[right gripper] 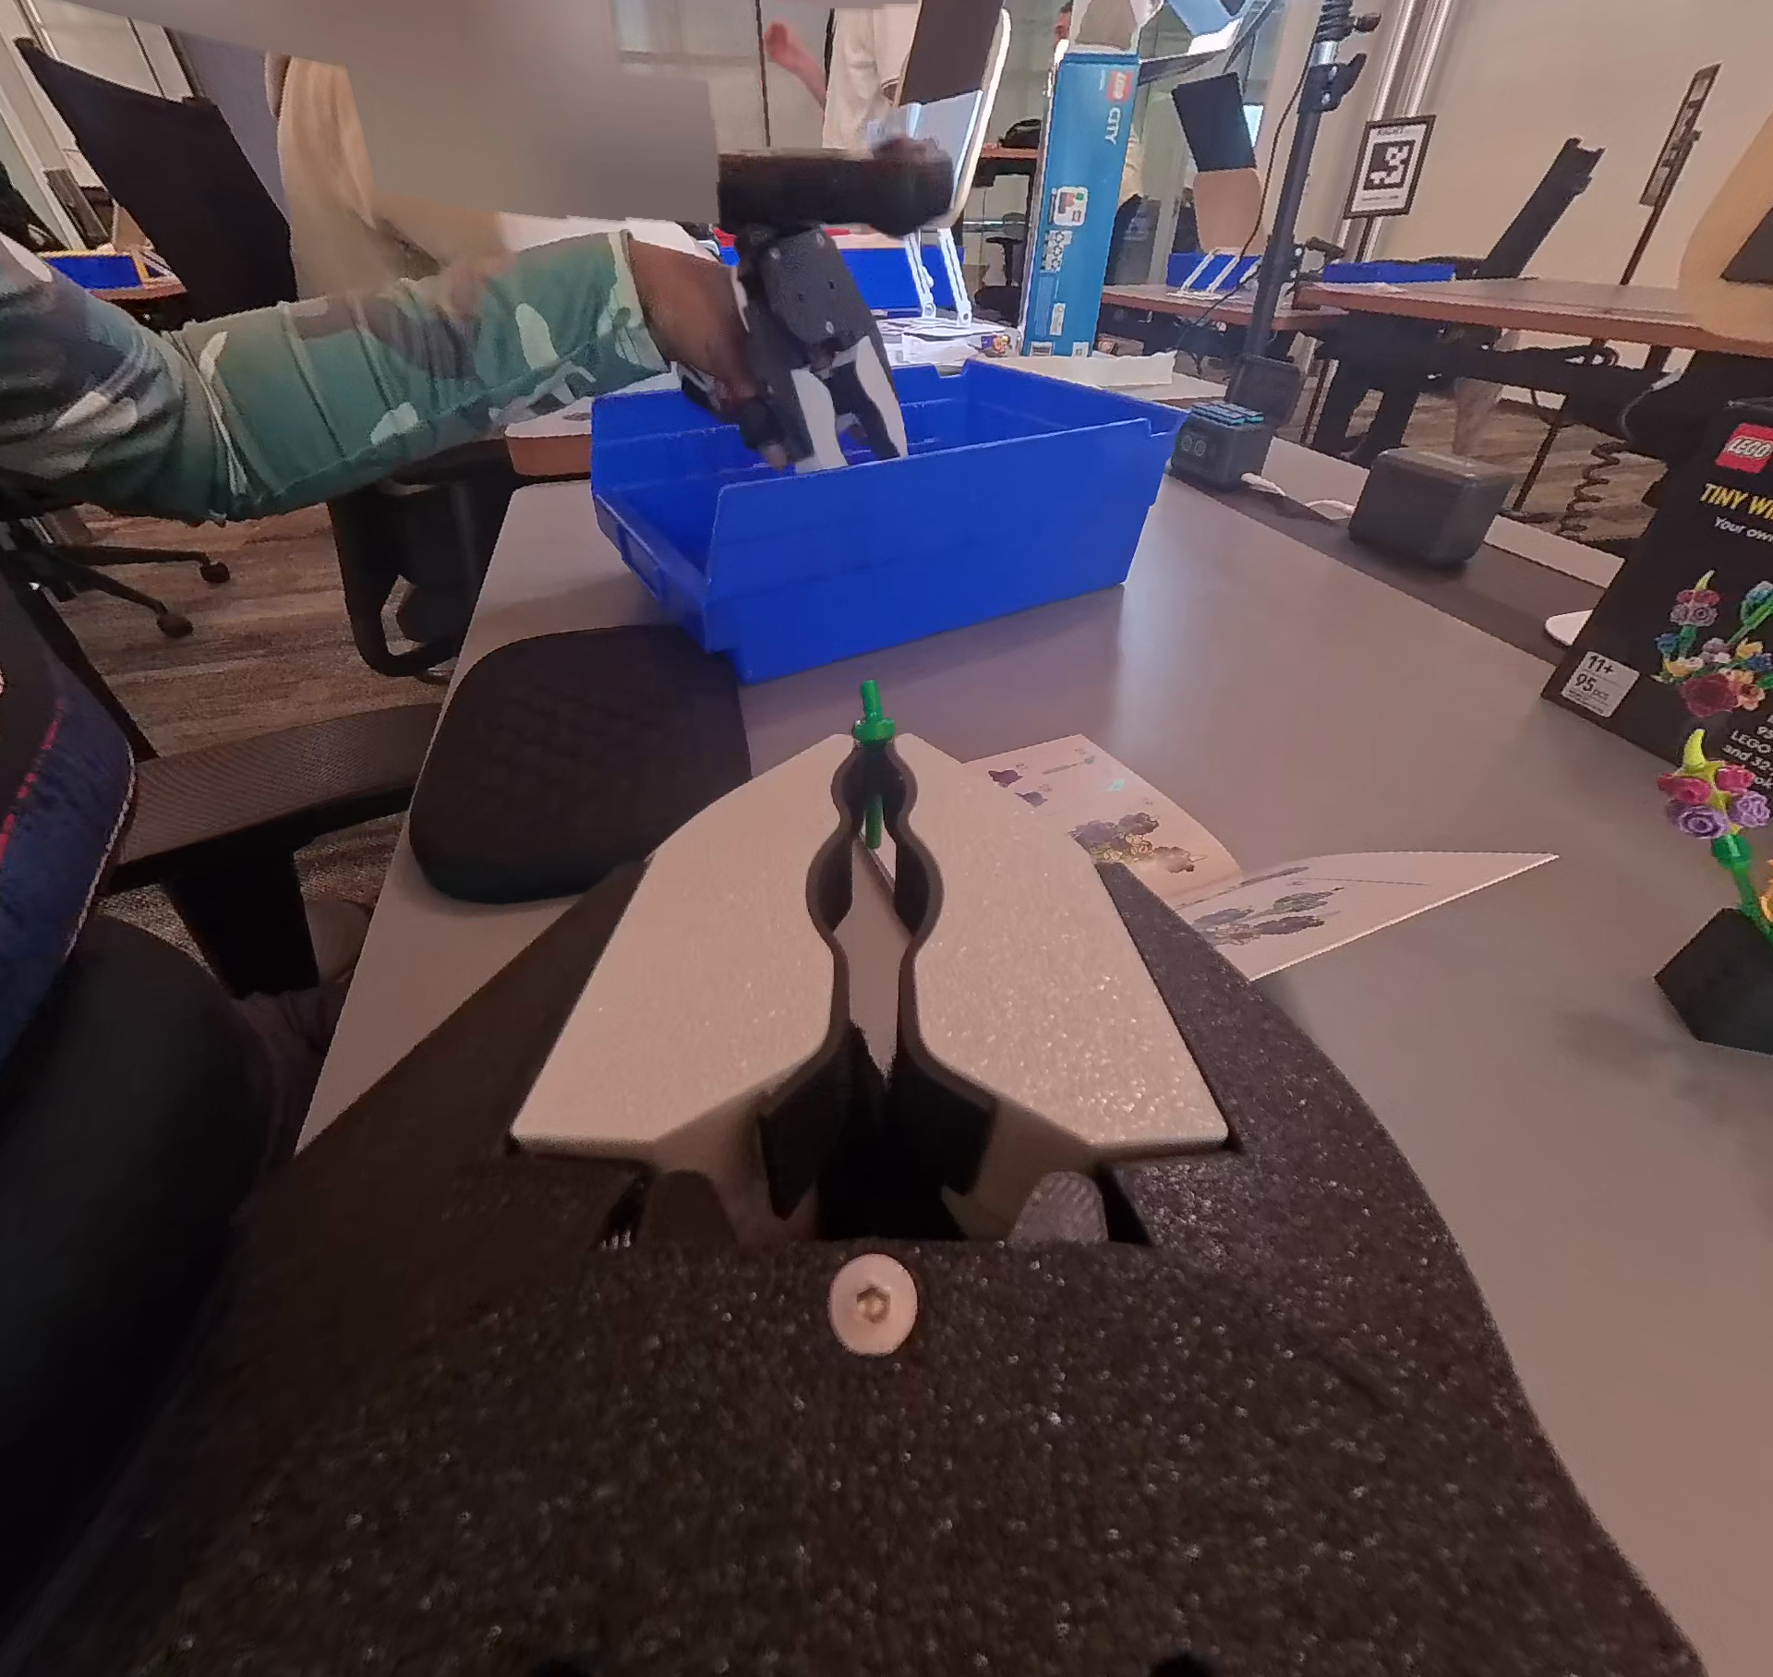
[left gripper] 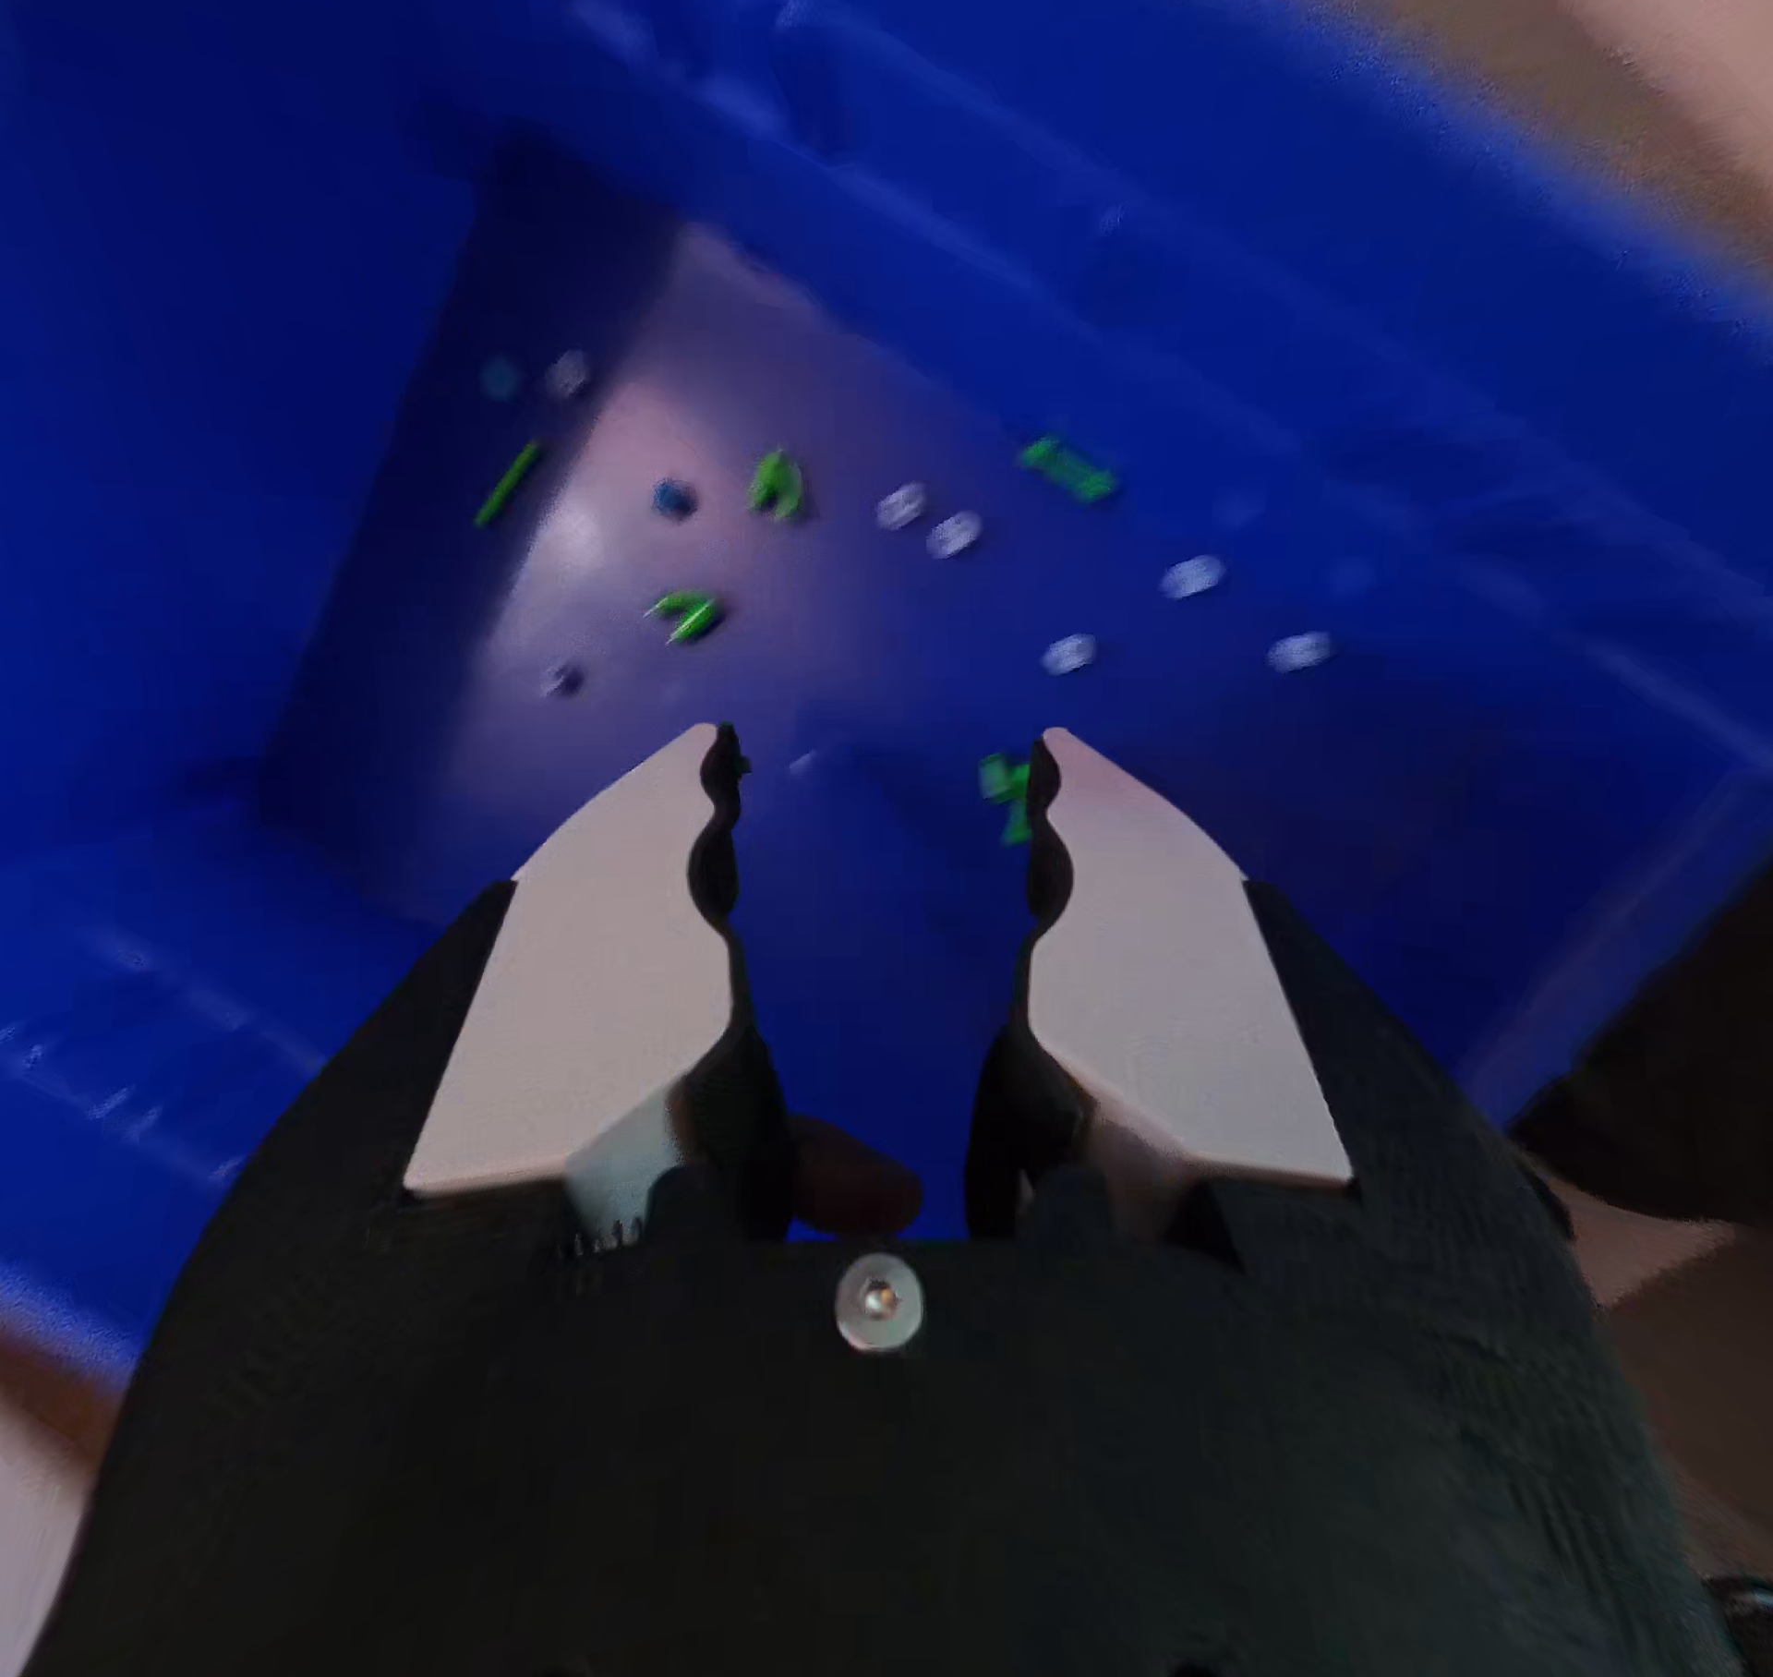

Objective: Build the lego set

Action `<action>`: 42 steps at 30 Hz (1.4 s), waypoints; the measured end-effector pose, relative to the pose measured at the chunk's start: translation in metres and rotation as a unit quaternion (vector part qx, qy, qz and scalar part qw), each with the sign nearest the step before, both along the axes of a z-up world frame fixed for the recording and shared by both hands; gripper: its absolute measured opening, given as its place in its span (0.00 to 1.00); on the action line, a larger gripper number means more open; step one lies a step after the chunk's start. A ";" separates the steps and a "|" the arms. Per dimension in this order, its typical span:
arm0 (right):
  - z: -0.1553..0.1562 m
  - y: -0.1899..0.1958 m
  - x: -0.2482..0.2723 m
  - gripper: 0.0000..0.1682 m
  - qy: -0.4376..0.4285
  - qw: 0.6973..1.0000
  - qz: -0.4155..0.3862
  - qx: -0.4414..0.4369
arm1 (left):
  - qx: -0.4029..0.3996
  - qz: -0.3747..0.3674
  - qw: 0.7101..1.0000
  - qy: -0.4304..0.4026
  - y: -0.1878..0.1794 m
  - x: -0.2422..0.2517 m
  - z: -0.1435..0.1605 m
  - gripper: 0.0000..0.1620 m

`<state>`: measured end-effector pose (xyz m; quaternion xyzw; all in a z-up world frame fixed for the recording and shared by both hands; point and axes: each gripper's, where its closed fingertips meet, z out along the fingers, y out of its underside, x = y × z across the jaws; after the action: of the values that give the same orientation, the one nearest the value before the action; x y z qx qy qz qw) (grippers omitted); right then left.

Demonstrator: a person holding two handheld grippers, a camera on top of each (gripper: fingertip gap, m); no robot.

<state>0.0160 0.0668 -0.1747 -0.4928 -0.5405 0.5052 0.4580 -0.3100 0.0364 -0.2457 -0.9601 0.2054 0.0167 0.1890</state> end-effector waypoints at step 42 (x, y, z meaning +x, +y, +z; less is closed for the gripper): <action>0.000 -0.001 0.001 0.01 -0.002 1.000 -0.003 0.015 | -0.080 0.020 0.986 -0.145 -0.049 0.038 -0.011 0.69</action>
<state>0.0168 0.0660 -0.1748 -0.4885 -0.5470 0.4950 0.4660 -0.2718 -0.0122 -0.2571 -0.9682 0.1574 -0.1356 0.1394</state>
